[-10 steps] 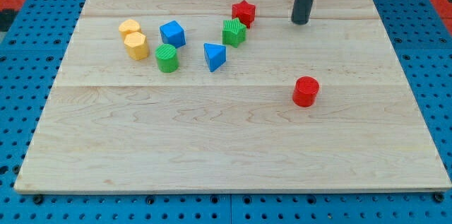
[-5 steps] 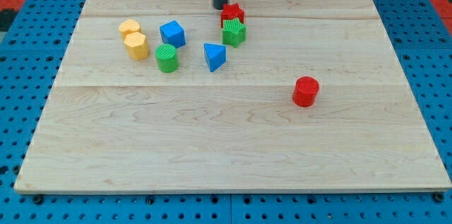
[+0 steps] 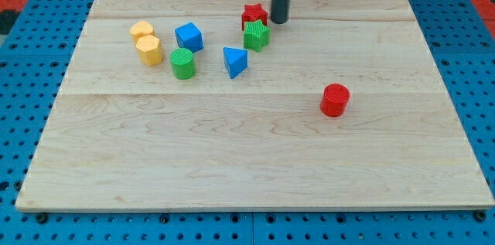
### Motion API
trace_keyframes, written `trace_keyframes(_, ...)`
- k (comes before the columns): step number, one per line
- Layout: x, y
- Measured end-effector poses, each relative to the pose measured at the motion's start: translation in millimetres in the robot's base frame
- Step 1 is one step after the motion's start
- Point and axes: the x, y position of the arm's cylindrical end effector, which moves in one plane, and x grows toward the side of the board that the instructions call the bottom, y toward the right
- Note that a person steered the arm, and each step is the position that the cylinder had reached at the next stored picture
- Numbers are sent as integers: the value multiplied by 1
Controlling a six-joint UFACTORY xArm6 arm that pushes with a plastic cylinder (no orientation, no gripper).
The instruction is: Place the red star and green star diagonal to the red circle
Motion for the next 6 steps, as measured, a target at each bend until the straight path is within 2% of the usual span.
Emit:
trace_keyframes(2, 1, -23)
trace_keyframes(3, 35, -38)
trace_keyframes(4, 42, 32)
trace_keyframes(5, 114, 111)
trace_keyframes(6, 193, 157)
